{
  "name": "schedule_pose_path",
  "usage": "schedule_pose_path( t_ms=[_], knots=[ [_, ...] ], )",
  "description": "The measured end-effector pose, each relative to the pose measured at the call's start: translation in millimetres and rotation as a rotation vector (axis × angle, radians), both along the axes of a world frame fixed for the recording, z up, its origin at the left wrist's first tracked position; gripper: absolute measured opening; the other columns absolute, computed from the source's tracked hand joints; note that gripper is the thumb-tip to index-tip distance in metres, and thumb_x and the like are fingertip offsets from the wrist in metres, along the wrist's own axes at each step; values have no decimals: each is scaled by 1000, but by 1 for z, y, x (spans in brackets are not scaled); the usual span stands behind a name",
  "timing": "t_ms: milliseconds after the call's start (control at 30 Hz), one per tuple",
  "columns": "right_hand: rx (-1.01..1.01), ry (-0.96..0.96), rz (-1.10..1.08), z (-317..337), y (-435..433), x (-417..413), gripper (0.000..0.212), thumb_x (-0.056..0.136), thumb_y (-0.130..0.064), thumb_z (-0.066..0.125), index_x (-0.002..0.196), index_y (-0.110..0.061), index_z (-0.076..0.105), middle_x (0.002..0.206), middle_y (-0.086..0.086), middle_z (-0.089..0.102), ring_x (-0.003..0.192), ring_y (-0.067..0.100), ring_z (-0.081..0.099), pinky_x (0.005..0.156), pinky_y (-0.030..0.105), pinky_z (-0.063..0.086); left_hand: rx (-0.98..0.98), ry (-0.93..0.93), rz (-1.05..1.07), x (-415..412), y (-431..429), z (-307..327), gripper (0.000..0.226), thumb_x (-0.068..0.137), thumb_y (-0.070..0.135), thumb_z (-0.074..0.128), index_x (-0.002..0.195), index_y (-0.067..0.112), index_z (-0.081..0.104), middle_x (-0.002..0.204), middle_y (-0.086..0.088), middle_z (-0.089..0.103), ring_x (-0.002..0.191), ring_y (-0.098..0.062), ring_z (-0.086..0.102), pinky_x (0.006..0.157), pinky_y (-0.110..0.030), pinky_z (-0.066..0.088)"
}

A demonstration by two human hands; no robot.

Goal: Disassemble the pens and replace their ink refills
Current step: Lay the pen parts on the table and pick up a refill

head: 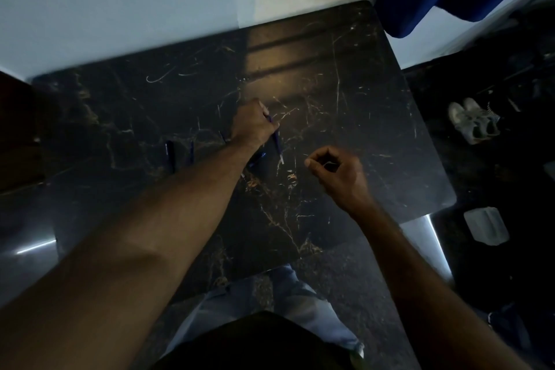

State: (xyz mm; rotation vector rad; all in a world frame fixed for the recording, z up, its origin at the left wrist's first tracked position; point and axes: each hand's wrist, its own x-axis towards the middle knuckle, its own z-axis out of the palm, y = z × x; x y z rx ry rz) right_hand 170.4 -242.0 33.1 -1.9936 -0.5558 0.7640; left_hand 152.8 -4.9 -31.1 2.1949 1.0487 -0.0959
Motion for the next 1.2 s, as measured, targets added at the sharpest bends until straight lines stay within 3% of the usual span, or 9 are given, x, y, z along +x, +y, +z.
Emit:
schedule_pose_path(
  t_ms=[200,333,400,500,667,800,1000,1100,1200],
  knots=[
    [2,-4,19,1,3,3,7,100,-21,69,96,-26,67,87,-7,68,76,-1,66,62,12,50,-12,-10,2,-2,0,5,40,88,35,90,117,15,71,115,-1,76,105,-15,71,80,-25,49],
    [-17,3,22,-1,8,3,9,100,-22,69,94,-28,66,86,-8,67,73,-3,65,59,13,48,-37,-28,13,-4,1,14,34,94,40,83,115,16,73,109,1,75,101,-14,71,89,-33,59],
    [-11,19,3,-1,9,3,10,100,-23,70,92,-29,66,84,-12,69,70,-4,64,59,13,47,-26,-42,71,-7,11,22,30,99,45,74,109,16,78,100,1,78,92,-13,72,80,-31,58],
    [31,16,-15,1,9,3,12,99,-23,71,91,-31,67,83,-21,69,69,-4,63,58,11,48,116,1,149,-37,41,29,33,101,45,69,101,15,81,85,0,76,74,-14,70,56,-23,43],
    [19,73,-11,-3,13,0,5,99,-24,71,94,-25,69,85,-7,70,68,-1,64,59,15,49,156,342,44,-92,57,17,45,95,53,73,101,9,81,105,-18,79,103,-37,75,77,-37,52],
    [13,82,-2,-1,19,-2,4,99,-21,72,95,-20,70,86,-4,71,69,1,64,59,14,49,91,387,78,-87,56,12,55,91,56,79,114,6,78,119,-20,76,114,-39,73,88,-42,57],
    [29,92,-4,4,22,-2,4,99,-21,71,97,-17,71,88,1,72,69,2,63,58,14,48,34,353,132,-82,59,16,39,87,43,84,103,8,79,105,-14,80,98,-34,76,83,-41,62],
    [-9,87,18,3,22,-3,1,99,-24,70,99,-23,70,90,-2,72,72,0,65,61,14,50,45,337,126,-83,55,16,37,85,47,86,88,13,73,95,-9,75,85,-30,71,66,-33,49],
    [-27,105,9,2,20,-8,8,99,-22,70,102,-29,72,89,-7,71,73,-2,64,65,15,48,3,338,133,-84,49,21,44,87,54,85,76,17,64,83,-5,68,77,-24,65,65,-33,46]
  ],
)
